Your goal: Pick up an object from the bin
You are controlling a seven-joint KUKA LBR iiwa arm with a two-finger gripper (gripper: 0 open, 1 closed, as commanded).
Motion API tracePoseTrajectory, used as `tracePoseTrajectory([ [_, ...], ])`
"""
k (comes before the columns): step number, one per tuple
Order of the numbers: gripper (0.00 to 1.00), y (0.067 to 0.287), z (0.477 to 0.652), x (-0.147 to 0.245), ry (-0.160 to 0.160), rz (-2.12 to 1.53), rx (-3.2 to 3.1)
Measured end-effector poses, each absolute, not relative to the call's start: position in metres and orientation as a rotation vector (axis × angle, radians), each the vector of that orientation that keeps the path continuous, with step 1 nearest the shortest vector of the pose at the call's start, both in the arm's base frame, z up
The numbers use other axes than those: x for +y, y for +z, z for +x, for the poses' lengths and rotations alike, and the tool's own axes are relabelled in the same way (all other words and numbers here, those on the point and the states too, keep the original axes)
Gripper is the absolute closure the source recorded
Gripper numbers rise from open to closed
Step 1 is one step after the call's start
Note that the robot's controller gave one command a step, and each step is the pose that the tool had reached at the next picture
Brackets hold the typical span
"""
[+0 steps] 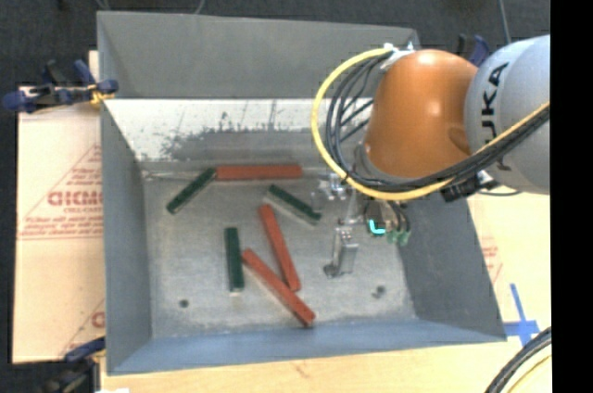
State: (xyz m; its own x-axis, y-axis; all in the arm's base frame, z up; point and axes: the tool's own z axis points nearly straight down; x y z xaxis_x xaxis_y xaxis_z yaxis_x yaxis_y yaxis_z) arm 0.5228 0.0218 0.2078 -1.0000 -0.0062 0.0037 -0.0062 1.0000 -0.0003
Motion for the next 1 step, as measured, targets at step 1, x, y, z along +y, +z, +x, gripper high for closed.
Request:
tracePoseTrajectory([
  [1,0.00,0.1433,0.5238,0.0718,-0.001,0.789,-3.040],
])
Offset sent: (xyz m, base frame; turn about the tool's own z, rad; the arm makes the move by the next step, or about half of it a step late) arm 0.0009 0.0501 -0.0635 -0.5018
